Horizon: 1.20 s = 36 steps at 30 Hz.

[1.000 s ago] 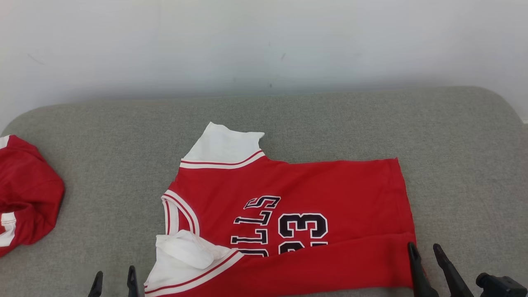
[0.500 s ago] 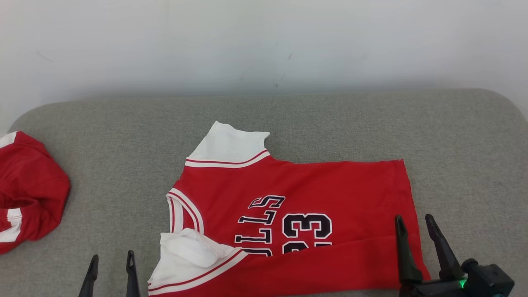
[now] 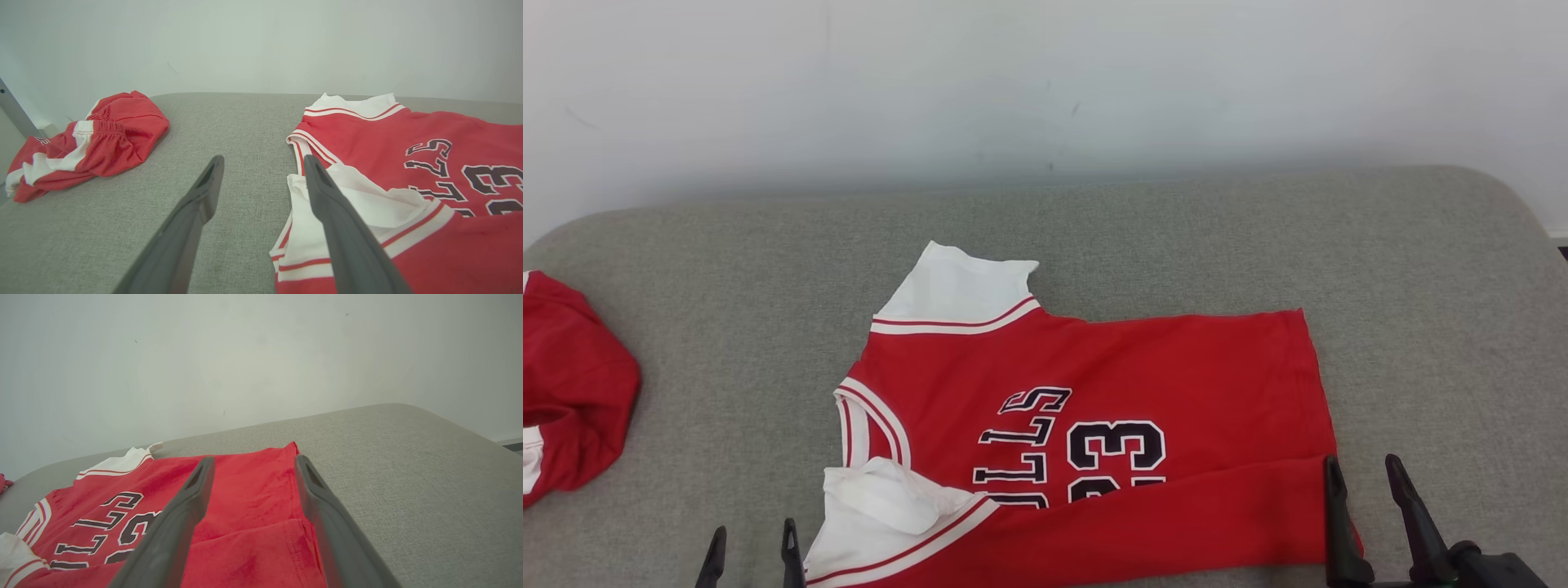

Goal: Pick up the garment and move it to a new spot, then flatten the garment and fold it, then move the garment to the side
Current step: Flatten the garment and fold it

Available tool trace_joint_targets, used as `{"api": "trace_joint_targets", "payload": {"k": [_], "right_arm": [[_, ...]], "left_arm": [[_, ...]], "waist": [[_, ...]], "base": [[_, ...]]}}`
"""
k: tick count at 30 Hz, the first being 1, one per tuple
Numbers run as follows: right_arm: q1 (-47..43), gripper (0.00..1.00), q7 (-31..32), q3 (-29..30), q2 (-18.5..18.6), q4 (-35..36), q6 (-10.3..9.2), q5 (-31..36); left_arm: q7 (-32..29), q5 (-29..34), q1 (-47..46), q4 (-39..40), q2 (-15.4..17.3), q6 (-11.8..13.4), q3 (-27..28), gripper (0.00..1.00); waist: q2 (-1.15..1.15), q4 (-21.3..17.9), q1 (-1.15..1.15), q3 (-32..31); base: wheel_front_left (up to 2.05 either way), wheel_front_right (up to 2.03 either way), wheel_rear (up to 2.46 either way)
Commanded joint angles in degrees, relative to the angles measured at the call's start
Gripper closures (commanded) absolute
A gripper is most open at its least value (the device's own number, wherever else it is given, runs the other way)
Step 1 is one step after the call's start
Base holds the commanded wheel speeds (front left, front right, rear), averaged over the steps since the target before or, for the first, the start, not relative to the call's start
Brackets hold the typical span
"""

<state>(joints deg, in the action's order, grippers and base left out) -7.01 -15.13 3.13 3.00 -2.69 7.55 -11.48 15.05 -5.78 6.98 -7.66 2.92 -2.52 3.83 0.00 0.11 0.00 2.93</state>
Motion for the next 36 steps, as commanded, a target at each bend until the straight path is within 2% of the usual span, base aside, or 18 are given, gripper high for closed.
{"api": "trace_joint_targets", "payload": {"k": [1, 18, 22, 26, 29, 33, 36], "right_arm": [[0.51, 0.0, 0.0, -0.22, -0.19, -0.25, -0.14, 0.35], [3.87, 0.0, 0.0, -4.14, -0.19, -6.03, -0.14, 3.09], [6.49, 0.0, 0.0, -4.77, -0.19, -6.69, -0.14, 3.19], [10.71, 0.0, 0.0, -5.74, -0.18, -7.9, -0.14, 3.31], [14.64, 0.0, 0.0, -6.42, -0.18, -9.61, -0.14, 3.05], [20.85, 0.0, -0.01, -8.5, -0.2, -13.03, -0.14, 3.28], [25.46, 0.0, 0.0, -9.97, -0.19, -15.51, -0.14, 3.21]], "left_arm": [[0.18, 0.47, -0.2, -0.29, -0.05, -0.32, -0.07, 0.0], [0.19, 2.12, -4.54, -4.27, -0.06, -3.01, 0.46, 0.0], [0.19, 0.26, -7.42, -5.37, 0.75, -3.96, 2.23, 0.0], [0.19, -0.97, -12.61, -7.9, 4.31, -4.71, 2.89, 0.0], [0.19, -2.76, -18.02, -11.35, 8.42, -5.02, 1.83, 0.0], [0.0, -7.71, -26.31, -16.86, 15.82, -4.86, -3.48, 0.0], [-2.9, -13.99, -33.06, -20.17, 21.11, -4.86, -7.64, 0.0]], "waist": [[0.0, -0.2, 0.0, 0.04], [0.0, -2.2, 0.0, 0.76], [0.0, -3.84, 0.0, 1.84], [0.0, -6.52, 0.0, 4.17], [0.0, -8.85, 0.0, 6.39], [0.0, -12.16, 0.0, 9.72], [0.0, -14.32, 0.0, 12.26]], "base": [[0.0, 0.0, 0.0], [0.0, 0.0, 0.0], [0.0, 0.0, 0.0], [0.0, 0.0, 0.0], [0.0, 0.0, 0.0], [0.0, 0.0, 0.0], [0.0, 0.0, 0.0]]}}
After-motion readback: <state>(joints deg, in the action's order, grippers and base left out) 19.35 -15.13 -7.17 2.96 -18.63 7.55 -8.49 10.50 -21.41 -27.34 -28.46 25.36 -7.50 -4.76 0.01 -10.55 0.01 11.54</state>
